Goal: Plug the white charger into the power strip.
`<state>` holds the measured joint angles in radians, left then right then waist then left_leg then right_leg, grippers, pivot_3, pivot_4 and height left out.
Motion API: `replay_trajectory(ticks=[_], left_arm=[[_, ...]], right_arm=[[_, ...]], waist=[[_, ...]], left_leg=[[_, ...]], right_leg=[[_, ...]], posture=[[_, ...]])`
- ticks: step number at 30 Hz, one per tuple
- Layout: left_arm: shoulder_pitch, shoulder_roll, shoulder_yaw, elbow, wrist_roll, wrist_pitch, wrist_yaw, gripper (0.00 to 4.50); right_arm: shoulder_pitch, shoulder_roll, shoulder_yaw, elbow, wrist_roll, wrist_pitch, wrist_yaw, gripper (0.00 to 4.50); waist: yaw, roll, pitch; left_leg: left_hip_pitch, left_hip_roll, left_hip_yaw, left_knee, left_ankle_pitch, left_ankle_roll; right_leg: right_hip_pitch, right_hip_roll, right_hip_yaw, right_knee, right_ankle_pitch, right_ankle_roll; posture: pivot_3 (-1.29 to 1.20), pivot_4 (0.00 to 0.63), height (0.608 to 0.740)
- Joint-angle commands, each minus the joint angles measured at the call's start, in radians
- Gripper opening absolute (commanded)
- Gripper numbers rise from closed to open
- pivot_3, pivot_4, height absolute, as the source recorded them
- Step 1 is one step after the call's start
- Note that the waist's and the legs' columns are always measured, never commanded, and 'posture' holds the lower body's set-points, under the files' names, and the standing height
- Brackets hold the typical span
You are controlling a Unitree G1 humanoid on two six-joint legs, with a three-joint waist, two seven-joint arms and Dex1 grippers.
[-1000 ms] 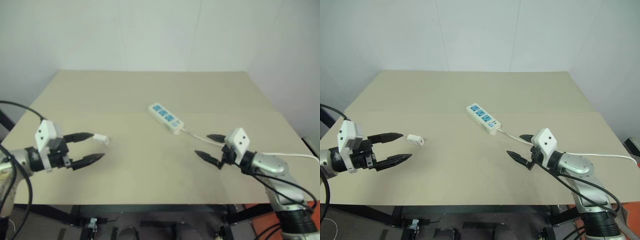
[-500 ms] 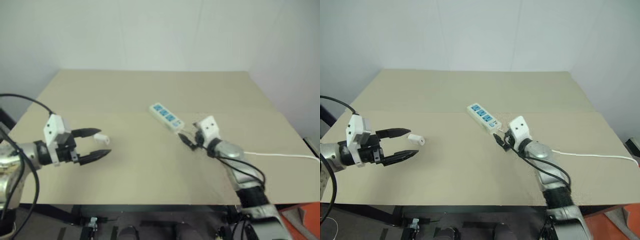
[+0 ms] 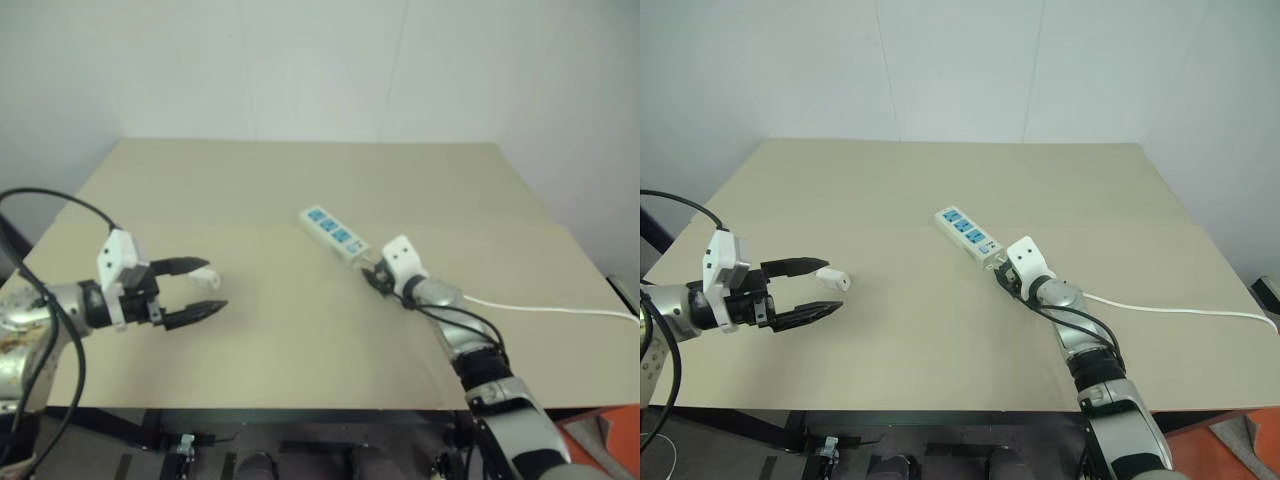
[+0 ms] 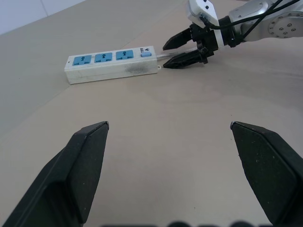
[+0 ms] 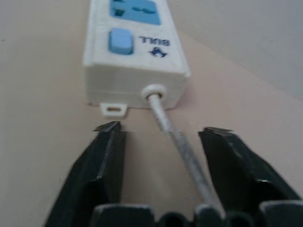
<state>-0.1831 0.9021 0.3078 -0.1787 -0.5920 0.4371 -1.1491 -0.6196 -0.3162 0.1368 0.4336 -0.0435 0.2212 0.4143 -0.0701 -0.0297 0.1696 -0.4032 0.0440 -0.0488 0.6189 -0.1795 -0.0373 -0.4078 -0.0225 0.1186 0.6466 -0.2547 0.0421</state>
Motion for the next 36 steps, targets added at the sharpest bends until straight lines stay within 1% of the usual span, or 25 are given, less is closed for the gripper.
replay_trajectory(ticks=[1, 6, 7, 8, 13, 14, 16, 18, 19, 21, 22, 23, 24, 25, 28, 29, 36], left_arm=[[0.001, 0.001, 0.019, -0.011, -0.006, -0.024, -0.003, 4.50], [-0.011, -0.005, 0.002, -0.003, -0.002, -0.030, -0.007, 4.50], [-0.016, -0.006, -0.002, 0.000, -0.001, -0.031, -0.008, 4.50], [-0.020, -0.006, -0.007, 0.002, -0.001, -0.031, -0.009, 4.50], [-0.026, -0.005, -0.013, 0.006, -0.004, -0.031, -0.015, 4.50], [-0.026, -0.005, -0.014, 0.007, -0.003, -0.031, -0.016, 4.50], [-0.027, -0.006, -0.017, 0.011, -0.002, -0.033, -0.018, 4.50], [-0.033, -0.009, -0.025, 0.018, 0.001, -0.035, -0.019, 4.50], [-0.038, -0.010, -0.030, 0.023, 0.002, -0.037, -0.022, 4.50], [-0.044, -0.011, -0.034, 0.031, 0.003, -0.040, -0.026, 4.50], [-0.047, -0.011, -0.035, 0.037, 0.004, -0.043, -0.029, 4.50], [-0.049, -0.010, -0.036, 0.041, 0.005, -0.045, -0.031, 4.50], [-0.049, -0.009, -0.036, 0.042, 0.005, -0.045, -0.033, 4.50], [-0.049, -0.009, -0.035, 0.041, 0.004, -0.045, -0.034, 4.50], [-0.054, -0.011, -0.041, 0.041, 0.004, -0.043, -0.034, 4.50], [-0.058, -0.013, -0.044, 0.042, 0.005, -0.043, -0.034, 4.50], [-0.071, -0.010, -0.052, 0.057, 0.007, -0.043, -0.052, 4.50]], right_arm=[[0.053, -0.018, -0.003, -0.111, 0.024, 0.047, 0.058, 1.82], [0.109, -0.007, 0.016, -0.220, 0.038, 0.102, 0.097, 0.14], [0.116, -0.004, 0.016, -0.235, 0.038, 0.107, 0.098, 0.02], [0.128, -0.005, 0.017, -0.262, 0.050, 0.106, 0.118, 0.02], [0.274, -0.077, 0.020, -0.468, 0.176, 0.019, 0.341, 0.02], [0.294, -0.088, 0.016, -0.483, 0.185, 0.009, 0.358, 0.02], [0.314, -0.091, 0.005, -0.466, 0.171, -0.041, 0.349, 0.02], [0.305, -0.074, -0.017, -0.412, 0.165, -0.070, 0.321, 0.75], [0.300, -0.065, -0.027, -0.391, 0.164, -0.088, 0.310, 0.99], [0.297, -0.056, -0.038, -0.372, 0.163, -0.116, 0.295, 1.68], [0.301, -0.042, -0.057, -0.383, 0.189, -0.127, 0.293, 1.94], [0.305, -0.032, -0.070, -0.392, 0.209, -0.134, 0.291, 2.39], [0.311, -0.023, -0.081, -0.404, 0.228, -0.139, 0.293, 2.66], [0.318, -0.007, -0.085, -0.424, 0.246, -0.143, 0.291, 3.07], [0.319, 0.036, -0.071, -0.431, 0.243, -0.167, 0.265, 4.14], [0.315, 0.048, -0.065, -0.420, 0.235, -0.177, 0.259, 4.43], [0.277, 0.107, -0.009, -0.331, 0.217, -0.217, 0.269, 4.48]], waist=[[-0.001, 0.000, 0.000], [-0.011, 0.000, 0.000], [-0.013, 0.000, 0.000], [-0.015, 0.000, 0.000], [-0.020, 0.000, 0.000], [-0.022, 0.000, 0.000], [-0.028, 0.000, 0.000], [-0.030, 0.000, 0.000], [-0.030, 0.000, 0.000], [-0.027, 0.000, 0.000], [-0.026, 0.000, 0.000], [-0.026, 0.000, 0.000], [-0.025, 0.000, 0.000], [-0.025, 0.000, 0.000], [-0.024, 0.000, 0.000], [-0.025, 0.000, 0.000], [-0.025, 0.000, 0.000]], left_leg=[[0.000, 0.000, 0.000, 0.000, 0.000, 0.000], [0.001, 0.001, 0.000, 0.000, 0.000, 0.000], [0.001, 0.001, 0.000, 0.000, 0.000, 0.000], [0.002, 0.001, 0.000, 0.000, 0.000, 0.000], [0.002, 0.001, 0.000, -0.001, 0.000, 0.000], [0.002, 0.001, 0.000, -0.002, 0.000, 0.000], [0.002, 0.001, 0.000, -0.002, 0.000, 0.000], [0.002, 0.001, 0.001, -0.002, 0.000, 0.000], [0.003, 0.001, 0.001, -0.002, 0.000, 0.000], [0.005, 0.001, 0.000, -0.002, 0.000, 0.000], [0.005, 0.001, 0.000, -0.002, 0.000, 0.000], [0.005, 0.001, 0.000, -0.002, 0.000, 0.000], [0.004, 0.001, 0.000, -0.002, 0.000, 0.000], [0.004, 0.001, 0.000, -0.002, 0.000, 0.000], [0.002, 0.001, 0.000, -0.002, 0.000, 0.000], [0.002, 0.001, 0.000, -0.002, 0.000, 0.000], [0.004, 0.001, 0.000, -0.002, 0.000, 0.000]], right_leg=[[0.000, 0.000, 0.000, 0.000, 0.000, 0.000], [0.000, 0.001, 0.000, 0.000, 0.000, 0.000], [0.000, 0.001, 0.000, 0.001, 0.000, 0.000], [0.000, 0.001, 0.000, 0.001, 0.000, 0.000], [0.001, 0.001, 0.000, 0.000, -0.001, 0.000], [0.001, 0.001, 0.000, 0.000, -0.001, 0.000], [0.001, 0.001, 0.000, 0.000, -0.001, 0.000], [0.000, 0.001, 0.001, 0.000, -0.001, 0.000], [0.001, 0.001, 0.001, 0.001, 0.000, 0.000], [0.002, 0.002, 0.001, 0.002, 0.000, 0.000], [0.002, 0.002, 0.001, 0.002, -0.001, 0.000], [0.002, 0.002, 0.001, 0.001, -0.001, 0.000], [0.002, 0.002, 0.001, 0.001, -0.001, 0.000], [0.002, 0.001, 0.001, 0.000, -0.001, 0.000], [0.001, 0.001, 0.000, 0.000, -0.001, 0.000], [0.001, 0.001, 0.000, -0.001, -0.001, 0.000], [0.002, 0.001, 0.000, 0.001, -0.001, 0.000]], posture=[[0.00, 0.150, 0.740], [0.00, 0.150, 0.740], [0.00, 0.150, 0.740], [0.00, 0.150, 0.740], [0.00, 0.150, 0.740], [0.00, 0.150, 0.740], [0.00, 0.150, 0.740], [0.00, 0.150, 0.740], [0.00, 0.150, 0.740], [0.00, 0.150, 0.740], [0.00, 0.150, 0.740], [0.00, 0.150, 0.740], [0.00, 0.150, 0.740], [0.00, 0.150, 0.740], [0.00, 0.150, 0.740], [0.00, 0.150, 0.740], [0.00, 0.150, 0.740]])
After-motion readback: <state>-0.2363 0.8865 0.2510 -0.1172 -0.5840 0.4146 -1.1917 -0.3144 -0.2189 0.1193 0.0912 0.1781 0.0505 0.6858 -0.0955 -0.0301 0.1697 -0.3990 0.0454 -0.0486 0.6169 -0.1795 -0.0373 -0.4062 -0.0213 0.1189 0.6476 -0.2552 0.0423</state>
